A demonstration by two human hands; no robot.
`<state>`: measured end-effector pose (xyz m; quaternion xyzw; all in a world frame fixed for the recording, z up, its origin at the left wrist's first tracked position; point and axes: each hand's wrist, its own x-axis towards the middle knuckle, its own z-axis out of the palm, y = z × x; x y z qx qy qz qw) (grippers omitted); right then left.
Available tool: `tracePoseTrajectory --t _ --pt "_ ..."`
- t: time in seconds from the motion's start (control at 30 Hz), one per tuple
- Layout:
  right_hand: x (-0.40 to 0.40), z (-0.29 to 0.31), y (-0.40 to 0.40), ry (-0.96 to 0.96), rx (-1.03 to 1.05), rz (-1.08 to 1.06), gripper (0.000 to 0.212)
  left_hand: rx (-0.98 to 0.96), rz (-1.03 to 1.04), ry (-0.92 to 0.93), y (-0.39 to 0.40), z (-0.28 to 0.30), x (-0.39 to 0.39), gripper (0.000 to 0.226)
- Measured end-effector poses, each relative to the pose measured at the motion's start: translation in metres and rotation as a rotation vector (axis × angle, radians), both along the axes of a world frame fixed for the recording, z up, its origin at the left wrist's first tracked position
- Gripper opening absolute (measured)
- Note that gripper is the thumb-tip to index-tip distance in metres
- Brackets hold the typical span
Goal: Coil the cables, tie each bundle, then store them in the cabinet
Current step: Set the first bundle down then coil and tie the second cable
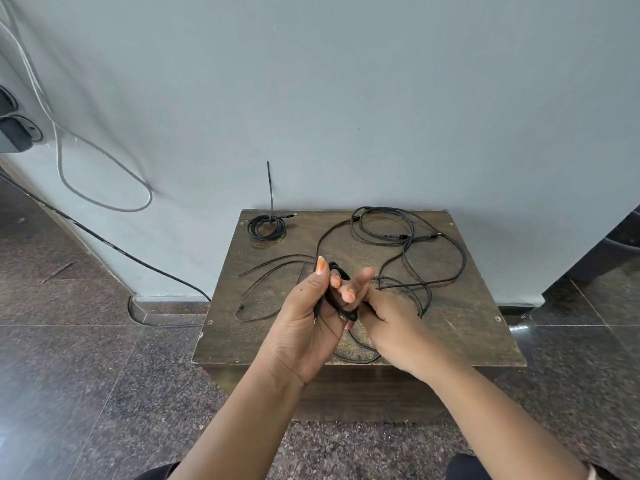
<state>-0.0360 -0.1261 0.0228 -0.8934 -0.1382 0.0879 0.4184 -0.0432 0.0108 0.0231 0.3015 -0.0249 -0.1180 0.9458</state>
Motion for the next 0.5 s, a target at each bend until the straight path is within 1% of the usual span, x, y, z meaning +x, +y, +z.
tracePoseTrajectory --t 0.1,0.2,0.23,0.27,0.3,0.33,0.4,0.47,0.5 --pt "0.000 -0.001 -0.002 0.050 0.013 -0.043 0.034 0.090 -0.018 -0.034 0.000 0.000 0.000 0.033" --pt "0.002 0.002 0.001 0.149 0.160 -0.116 0.024 0.137 -0.086 -0.045 0.002 0.004 -0.002 0.036" --pt "0.003 0.003 0.001 0.188 0.218 -0.119 0.019 0.133 -0.122 -0.049 0.002 0.005 -0.002 0.035" --pt "0.004 0.005 0.002 0.211 0.240 -0.112 0.018 0.123 -0.158 -0.054 0.002 0.007 -0.003 0.034" --pt "0.005 0.005 0.001 0.212 0.200 -0.098 0.017 0.114 -0.192 -0.059 0.003 0.008 -0.004 0.033" --pt "0.005 0.004 -0.001 0.200 0.119 -0.085 0.015 0.108 -0.221 -0.064 0.003 0.010 -0.005 0.033" --pt "0.005 0.001 -0.006 0.201 -0.066 -0.095 0.017 0.100 -0.271 -0.078 0.004 0.012 -0.006 0.032" --pt "0.005 0.002 -0.009 0.290 -0.144 -0.131 0.018 0.095 -0.306 -0.098 0.006 0.014 -0.008 0.032" --pt "0.004 0.003 -0.009 0.371 -0.122 -0.150 0.019 0.096 -0.321 -0.108 0.007 0.014 -0.008 0.032"
